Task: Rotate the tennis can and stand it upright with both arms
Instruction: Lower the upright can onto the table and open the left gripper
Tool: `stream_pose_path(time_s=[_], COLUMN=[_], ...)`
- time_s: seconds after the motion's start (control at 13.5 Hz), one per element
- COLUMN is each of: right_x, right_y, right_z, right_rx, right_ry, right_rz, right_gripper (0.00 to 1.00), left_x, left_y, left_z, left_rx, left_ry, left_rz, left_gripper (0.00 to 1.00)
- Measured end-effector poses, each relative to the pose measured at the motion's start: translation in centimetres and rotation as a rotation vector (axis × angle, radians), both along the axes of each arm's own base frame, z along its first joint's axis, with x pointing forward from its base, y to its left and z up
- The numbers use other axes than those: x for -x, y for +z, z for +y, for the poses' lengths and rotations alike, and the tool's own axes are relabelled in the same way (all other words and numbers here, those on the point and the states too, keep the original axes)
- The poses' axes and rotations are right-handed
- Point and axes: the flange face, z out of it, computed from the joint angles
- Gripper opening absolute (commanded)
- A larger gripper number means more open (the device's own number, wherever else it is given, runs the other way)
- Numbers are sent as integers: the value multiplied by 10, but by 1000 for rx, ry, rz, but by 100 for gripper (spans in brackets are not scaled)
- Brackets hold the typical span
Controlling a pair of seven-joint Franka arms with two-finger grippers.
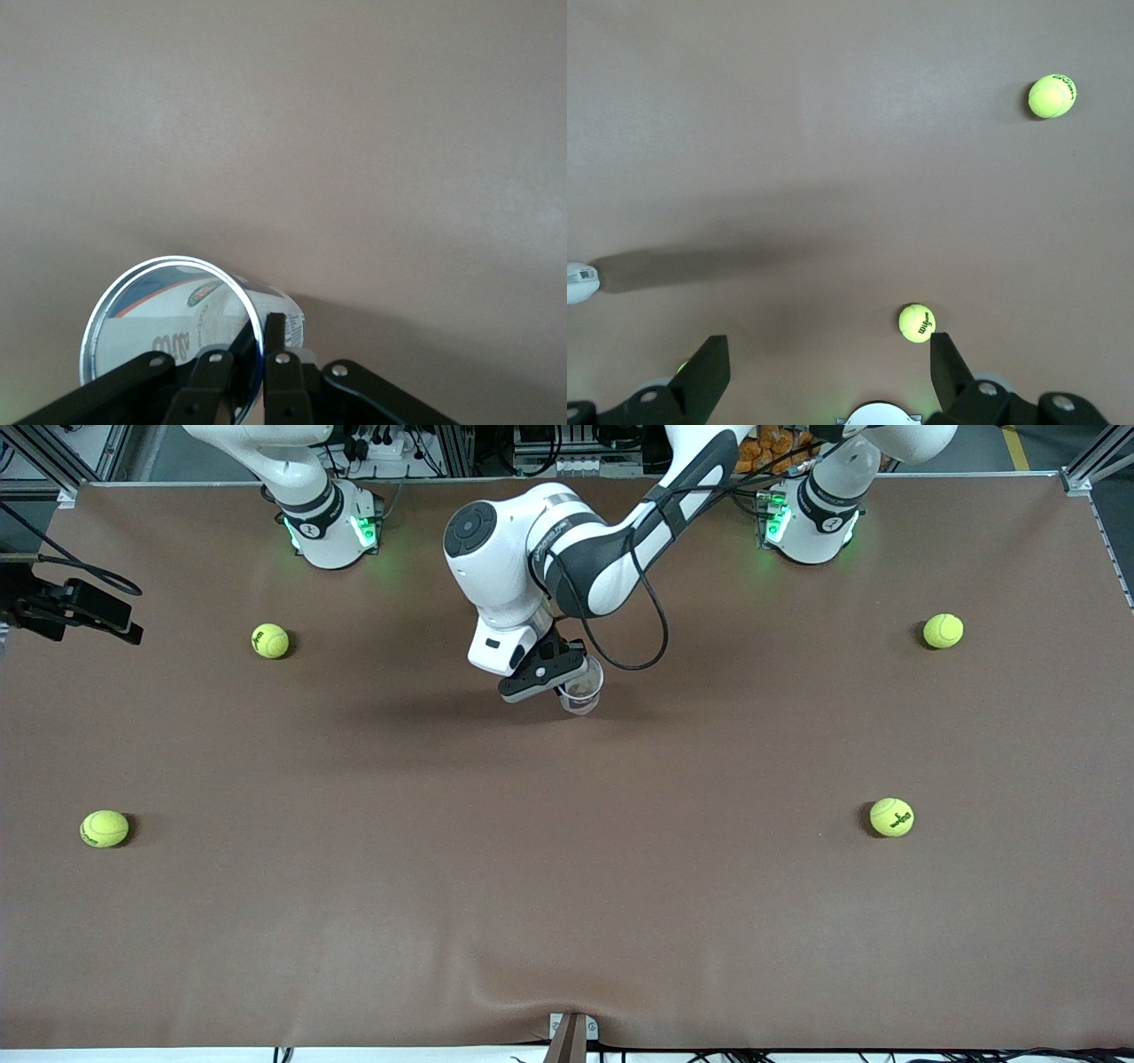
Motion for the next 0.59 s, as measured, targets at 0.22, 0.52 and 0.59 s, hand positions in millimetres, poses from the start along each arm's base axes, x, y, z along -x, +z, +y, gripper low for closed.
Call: stream_pose_path(time_s=[0.22, 0.52, 0.59], right_x=[0, 0, 0], right_y=[0, 0, 0], right_z=[0, 0, 0], right_rx=[0, 0, 0], right_ry=[0, 0, 0], right_rz=[0, 0, 0], right_gripper=[100, 100, 100], left_x=[1, 4, 4], left_y=[-12, -13, -13], left_z=[-3, -5, -6], left_rx=[-3, -6, -6], left_ry=[23, 53, 55], left_rz=[-5, -27, -28], left_gripper=[0, 9, 27])
